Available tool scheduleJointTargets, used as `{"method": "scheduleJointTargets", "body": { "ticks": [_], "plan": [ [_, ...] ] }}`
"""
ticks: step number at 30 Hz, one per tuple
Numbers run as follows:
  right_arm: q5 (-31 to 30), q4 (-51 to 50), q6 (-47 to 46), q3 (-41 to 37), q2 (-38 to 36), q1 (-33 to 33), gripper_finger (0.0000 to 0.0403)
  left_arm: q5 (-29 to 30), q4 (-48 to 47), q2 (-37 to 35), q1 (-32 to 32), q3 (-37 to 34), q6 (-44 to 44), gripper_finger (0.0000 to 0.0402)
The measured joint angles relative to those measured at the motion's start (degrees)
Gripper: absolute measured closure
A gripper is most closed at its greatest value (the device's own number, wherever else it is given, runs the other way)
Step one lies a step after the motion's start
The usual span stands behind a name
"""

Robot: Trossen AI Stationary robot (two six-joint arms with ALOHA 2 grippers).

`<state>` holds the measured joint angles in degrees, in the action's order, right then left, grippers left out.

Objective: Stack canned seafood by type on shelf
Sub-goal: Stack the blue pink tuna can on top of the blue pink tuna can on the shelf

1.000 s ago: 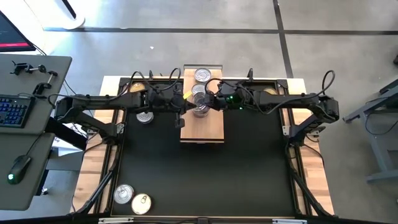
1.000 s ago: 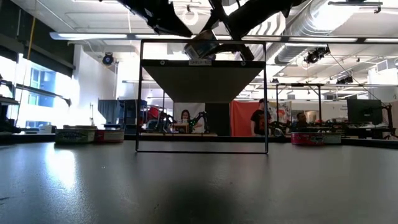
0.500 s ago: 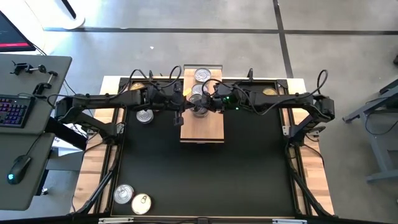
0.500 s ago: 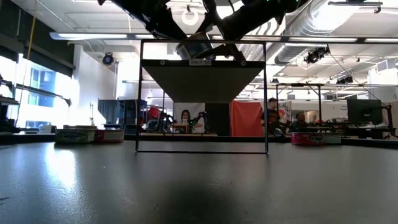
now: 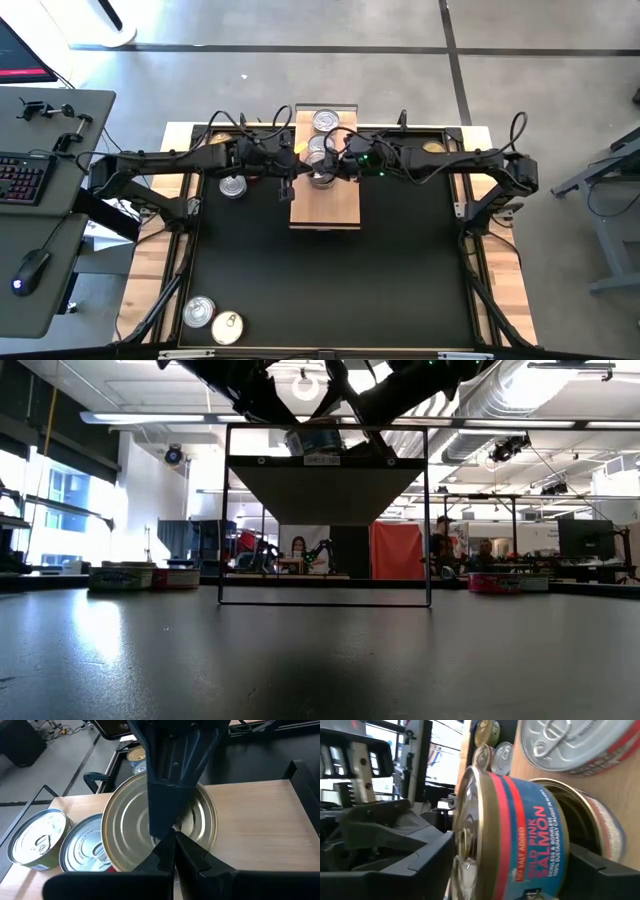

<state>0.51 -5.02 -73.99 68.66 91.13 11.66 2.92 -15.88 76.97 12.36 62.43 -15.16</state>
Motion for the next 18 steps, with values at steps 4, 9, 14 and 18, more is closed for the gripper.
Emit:
{"method": "scheduleJointTargets", "body": {
  "ticks": [4, 9, 14, 18],
  "plan": [
    [2.4, -0.41, 0.3, 0.0, -0.39, 0.54, 0.0115, -0.07, 0.18, 0.0, -0.04, 0.0, 0.04, 0.0402],
    [4.1, -1.66, 1.88, -0.04, -2.08, 1.61, 0.0114, 0.57, 0.35, 0.0, 0.07, 0.0, 0.04, 0.0401],
    [3.99, -4.77, 2.31, -0.04, -3.48, 2.23, 0.0114, 0.53, 0.23, 0.0, 0.07, 0.0, 0.04, 0.0402],
    [3.76, -6.02, 2.1, -0.04, -3.87, 2.38, 0.0114, 0.46, 0.18, 0.0, 0.07, 0.0, 0.09, 0.0401]
  ]
}}
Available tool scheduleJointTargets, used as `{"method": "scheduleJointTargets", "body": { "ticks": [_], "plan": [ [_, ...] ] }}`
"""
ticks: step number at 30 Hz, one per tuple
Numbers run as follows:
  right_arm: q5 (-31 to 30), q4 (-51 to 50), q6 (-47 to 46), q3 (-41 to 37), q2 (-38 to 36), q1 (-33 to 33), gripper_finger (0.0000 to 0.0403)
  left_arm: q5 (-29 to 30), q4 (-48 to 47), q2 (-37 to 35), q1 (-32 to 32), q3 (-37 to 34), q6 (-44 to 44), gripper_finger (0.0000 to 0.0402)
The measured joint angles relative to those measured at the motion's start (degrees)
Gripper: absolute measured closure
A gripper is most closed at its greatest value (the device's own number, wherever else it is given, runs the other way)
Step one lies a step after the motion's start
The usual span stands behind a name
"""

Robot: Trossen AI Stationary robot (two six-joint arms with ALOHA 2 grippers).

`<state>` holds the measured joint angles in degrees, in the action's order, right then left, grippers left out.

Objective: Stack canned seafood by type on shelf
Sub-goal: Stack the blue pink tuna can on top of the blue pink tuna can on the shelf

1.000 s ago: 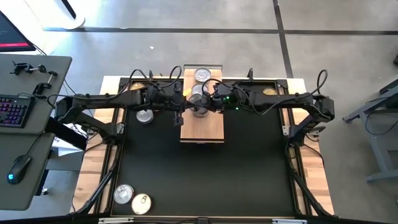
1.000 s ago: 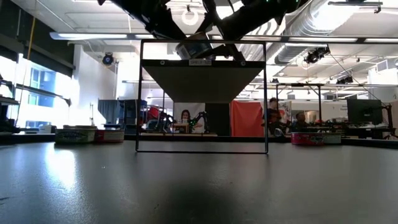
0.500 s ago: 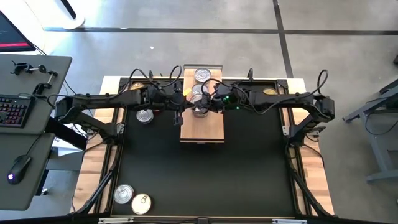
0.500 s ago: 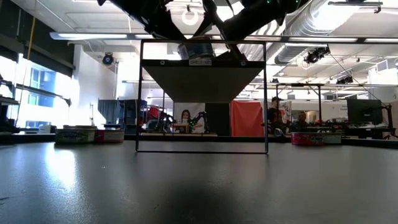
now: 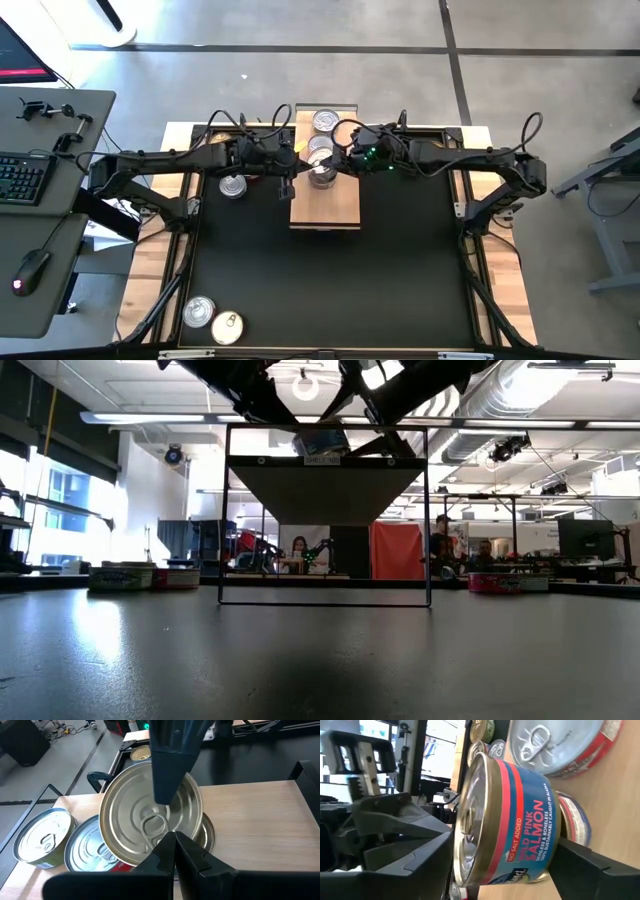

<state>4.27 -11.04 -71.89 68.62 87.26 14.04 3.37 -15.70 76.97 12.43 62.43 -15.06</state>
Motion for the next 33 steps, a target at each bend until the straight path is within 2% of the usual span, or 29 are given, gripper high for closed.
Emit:
{"method": "scheduleJointTargets", "body": {
  "ticks": [9, 14, 27, 33],
  "plan": [
    [-0.11, -1.72, -1.69, 0.0, 0.0, -0.13, 0.0114, -1.61, -1.09, -1.54, 0.0, 0.0, 1.41, 0.0401],
    [2.57, -2.57, -1.93, 0.0, -0.02, -0.37, 0.0114, -1.61, -0.98, -3.52, 0.33, 0.04, 1.46, 0.0401],
    [7.0, -3.82, -2.69, 0.02, -0.42, -0.01, 0.0114, -1.48, -1.51, -3.37, 0.33, 0.02, 1.5, 0.0401],
    [6.29, -12.62, -0.27, 4.51, -0.82, 0.22, 0.0114, -1.46, -2.03, -3.37, 0.32, 0.02, 1.5, 0.0402]
  ]
}}
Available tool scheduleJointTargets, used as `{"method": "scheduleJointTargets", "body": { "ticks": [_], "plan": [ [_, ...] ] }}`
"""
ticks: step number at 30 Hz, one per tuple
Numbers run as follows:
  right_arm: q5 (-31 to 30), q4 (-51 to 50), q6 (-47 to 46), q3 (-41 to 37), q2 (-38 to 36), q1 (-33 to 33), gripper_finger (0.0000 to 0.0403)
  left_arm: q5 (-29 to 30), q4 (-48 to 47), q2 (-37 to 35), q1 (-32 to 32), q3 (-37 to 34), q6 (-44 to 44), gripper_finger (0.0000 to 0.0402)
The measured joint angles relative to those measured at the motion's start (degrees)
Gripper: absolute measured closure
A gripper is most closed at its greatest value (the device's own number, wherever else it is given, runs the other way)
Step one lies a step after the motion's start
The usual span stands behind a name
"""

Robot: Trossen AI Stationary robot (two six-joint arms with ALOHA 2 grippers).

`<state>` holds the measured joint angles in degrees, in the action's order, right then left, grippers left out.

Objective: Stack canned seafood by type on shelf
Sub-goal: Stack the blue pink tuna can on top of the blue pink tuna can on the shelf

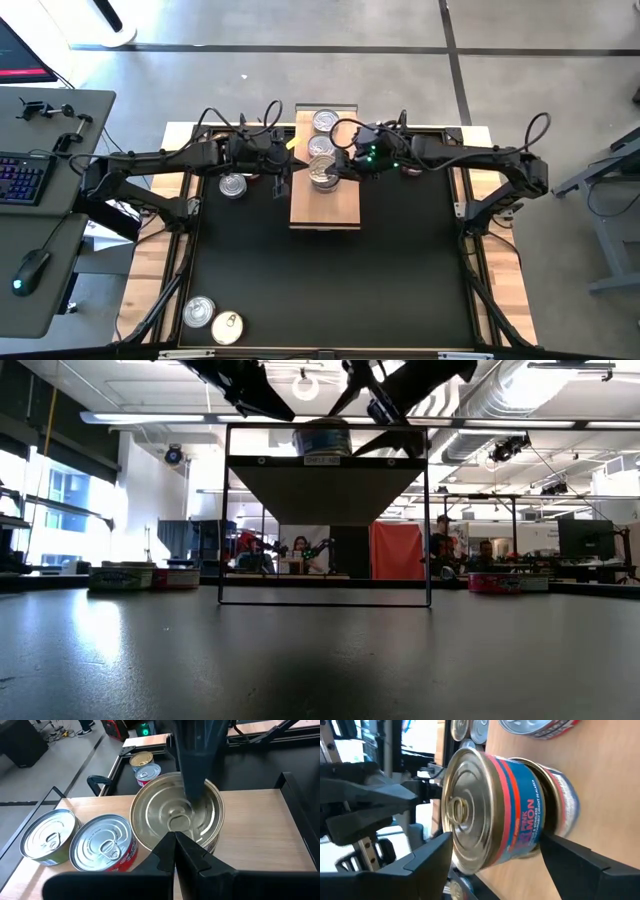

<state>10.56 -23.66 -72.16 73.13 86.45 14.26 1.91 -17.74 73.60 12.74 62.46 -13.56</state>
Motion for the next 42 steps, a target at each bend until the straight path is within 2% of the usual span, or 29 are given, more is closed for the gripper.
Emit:
{"method": "scheduleJointTargets", "body": {
  "ticks": [11, 16, 25, 31, 33, 35, 40, 42],
  "plan": [
    [-1.39, -8.09, 5.46, 5.33, -0.22, 0.0, 0.0114, 0.01, -1.61, -0.26, 0.01, 0.0, -0.02, 0.0401],
    [-7.08, -15.77, 13.74, 9.48, -1.48, -0.02, 0.0114, -0.11, -5.98, -3.67, 0.08, -0.04, 0.27, 0.0402],
    [-7.08, -23.42, 27.98, 12.1, -4.25, -2.82, 0.0114, -4.39, -7.53, -10.92, -2.04, -2.64, 10.55, 0.0401],
    [-6.31, -29.53, 33.17, 12.08, -3.81, -8.62, 0.0122, -4.18, 0.84, -14.05, -8.41, -10.87, 19.72, 0.0402],
    [-9.84, -30.82, 30.95, 12.06, -2.97, -10.88, 0.0145, -2.43, 2.5, -14.78, -10.54, -13.07, 22.43, 0.0401],
    [-14.39, -30.46, 28.26, 12.02, -2.31, -12.77, 0.019, 0.82, 3.17, -15.89, -12.12, -14.0, 23.85, 0.0402],
    [-22.48, -28.68, 24.51, 12.02, -0.4, -15.11, 0.0368, 7.71, 4.13, -19.93, -13.7, -13.94, 23.99, 0.0401],
    [-25.45, -28.14, 22.59, 12.02, 1.14, -16.18, 0.0385, 9.62, 4.05, -21.77, -13.67, -13.94, 23.98, 0.0402]
  ]
}}
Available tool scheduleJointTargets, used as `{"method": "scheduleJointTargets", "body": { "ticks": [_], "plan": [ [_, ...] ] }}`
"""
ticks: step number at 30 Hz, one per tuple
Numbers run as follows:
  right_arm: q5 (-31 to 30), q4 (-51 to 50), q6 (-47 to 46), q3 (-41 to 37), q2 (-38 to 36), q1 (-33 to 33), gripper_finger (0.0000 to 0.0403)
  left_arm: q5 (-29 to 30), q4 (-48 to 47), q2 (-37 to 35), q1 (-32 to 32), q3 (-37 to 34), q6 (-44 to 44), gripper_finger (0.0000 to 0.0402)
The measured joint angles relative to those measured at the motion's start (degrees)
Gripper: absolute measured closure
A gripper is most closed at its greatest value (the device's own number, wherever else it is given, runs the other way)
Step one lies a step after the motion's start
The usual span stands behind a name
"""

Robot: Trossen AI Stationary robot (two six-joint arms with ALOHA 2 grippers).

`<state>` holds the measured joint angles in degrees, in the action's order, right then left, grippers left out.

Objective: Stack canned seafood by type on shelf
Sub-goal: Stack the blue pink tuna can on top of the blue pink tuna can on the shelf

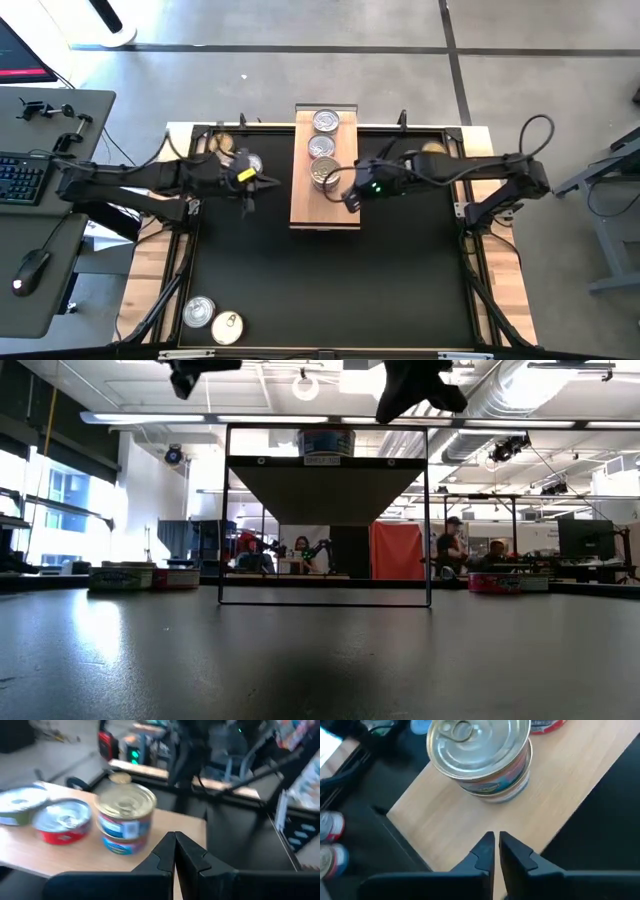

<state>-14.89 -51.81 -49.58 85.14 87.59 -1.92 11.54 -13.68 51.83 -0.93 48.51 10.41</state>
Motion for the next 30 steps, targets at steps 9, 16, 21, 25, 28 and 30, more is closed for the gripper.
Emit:
{"method": "scheduleJointTargets", "body": {
  "ticks": [9, 16, 21, 25, 28, 30],
  "plan": [
    [-4.66, 6.7, -4.6, -0.02, 6.48, -3.55, 0.04, 7.63, -1.56, -5.94, 0.0, 0.04, -2.39, 0.0401],
    [-5.62, 9.24, -6.12, -0.02, 9.3, -2.49, 0.0402, 9.09, -6.28, -6.9, 0.02, 0.04, -3.17, 0.0402],
    [-4.68, 10.29, -5.92, -0.04, 10.82, -1.21, 0.0403, 9.08, -7.55, -7.29, 0.02, 0.04, -4.97, 0.0402],
    [-4.9, 10.66, -5.48, -0.02, 11.16, 0.1, 0.0403, 9.09, -7.54, -8.26, 0.21, 0.04, -7.54, 0.0402],
    [-6.19, 11.29, -4.3, -0.04, 11.22, 1.01, 0.0403, 9.13, -7.58, -9.1, 0.33, 0.04, -7.67, 0.0401],
    [-6.19, 12.67, -3.42, -0.04, 11.22, 1.89, 0.0403, 9.3, -7.62, -9.45, 0.33, 0.04, -7.85, 0.0402]
  ]
}}
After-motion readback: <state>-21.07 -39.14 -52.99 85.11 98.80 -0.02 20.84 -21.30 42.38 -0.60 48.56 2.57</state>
